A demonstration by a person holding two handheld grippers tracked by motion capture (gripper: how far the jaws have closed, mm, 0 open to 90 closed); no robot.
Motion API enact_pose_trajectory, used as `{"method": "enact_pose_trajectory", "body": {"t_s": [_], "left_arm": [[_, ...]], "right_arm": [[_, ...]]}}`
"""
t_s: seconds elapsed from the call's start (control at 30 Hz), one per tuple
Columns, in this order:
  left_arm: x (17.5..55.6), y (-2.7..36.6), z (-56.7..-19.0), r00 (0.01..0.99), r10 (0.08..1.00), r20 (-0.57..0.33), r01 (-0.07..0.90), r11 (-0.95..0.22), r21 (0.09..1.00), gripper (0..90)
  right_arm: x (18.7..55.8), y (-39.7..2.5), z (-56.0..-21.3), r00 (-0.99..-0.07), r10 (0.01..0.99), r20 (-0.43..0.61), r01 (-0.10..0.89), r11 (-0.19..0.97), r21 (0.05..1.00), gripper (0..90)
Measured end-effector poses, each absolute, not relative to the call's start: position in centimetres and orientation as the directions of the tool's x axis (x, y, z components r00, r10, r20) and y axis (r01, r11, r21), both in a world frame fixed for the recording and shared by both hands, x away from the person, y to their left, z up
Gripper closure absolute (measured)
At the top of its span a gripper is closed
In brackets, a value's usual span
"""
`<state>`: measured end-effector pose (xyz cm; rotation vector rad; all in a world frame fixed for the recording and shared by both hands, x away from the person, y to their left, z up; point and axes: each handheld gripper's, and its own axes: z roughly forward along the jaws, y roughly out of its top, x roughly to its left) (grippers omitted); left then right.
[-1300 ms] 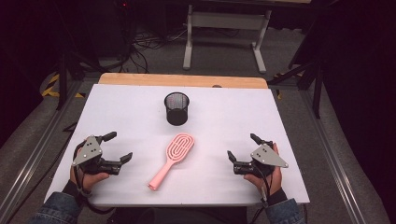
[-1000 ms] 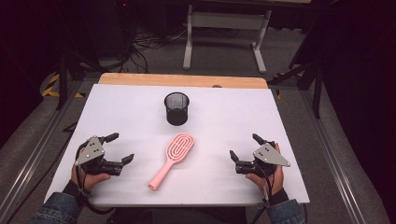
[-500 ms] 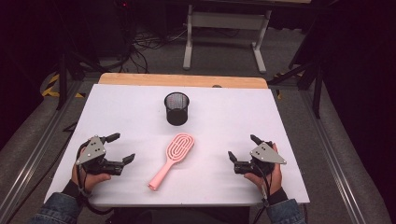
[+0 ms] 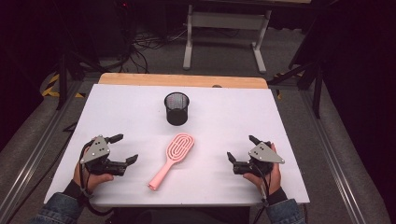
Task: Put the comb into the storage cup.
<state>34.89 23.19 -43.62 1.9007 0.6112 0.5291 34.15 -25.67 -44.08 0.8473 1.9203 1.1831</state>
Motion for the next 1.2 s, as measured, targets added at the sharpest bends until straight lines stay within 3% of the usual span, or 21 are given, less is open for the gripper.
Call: {"method": "enact_pose_trajectory", "body": {"t_s": [0.53, 0.67, 0.87, 1.2], "left_arm": [[34.5, 21.5, -42.7, 0.755, 0.652, 0.065, 0.259, -0.389, 0.884, 11.7], [34.0, 20.2, -42.2, 0.743, 0.664, 0.083, 0.289, -0.43, 0.855, 15.2], [34.2, 18.1, -41.7, 0.758, 0.652, 0.004, 0.398, -0.467, 0.79, 12.9], [34.7, 14.0, -42.0, 0.767, 0.639, -0.052, 0.504, -0.552, 0.664, 16.9]], "right_arm": [[34.3, -25.6, -44.2, -0.533, 0.815, -0.228, 0.175, 0.369, 0.913, 3.0], [34.4, -25.6, -44.3, -0.532, 0.816, -0.227, 0.182, 0.372, 0.91, 3.1], [34.4, -25.6, -44.5, -0.533, 0.815, -0.228, 0.19, 0.377, 0.906, 3.1], [34.5, -25.6, -44.7, -0.537, 0.814, -0.221, 0.194, 0.374, 0.907, 3.8]]}}
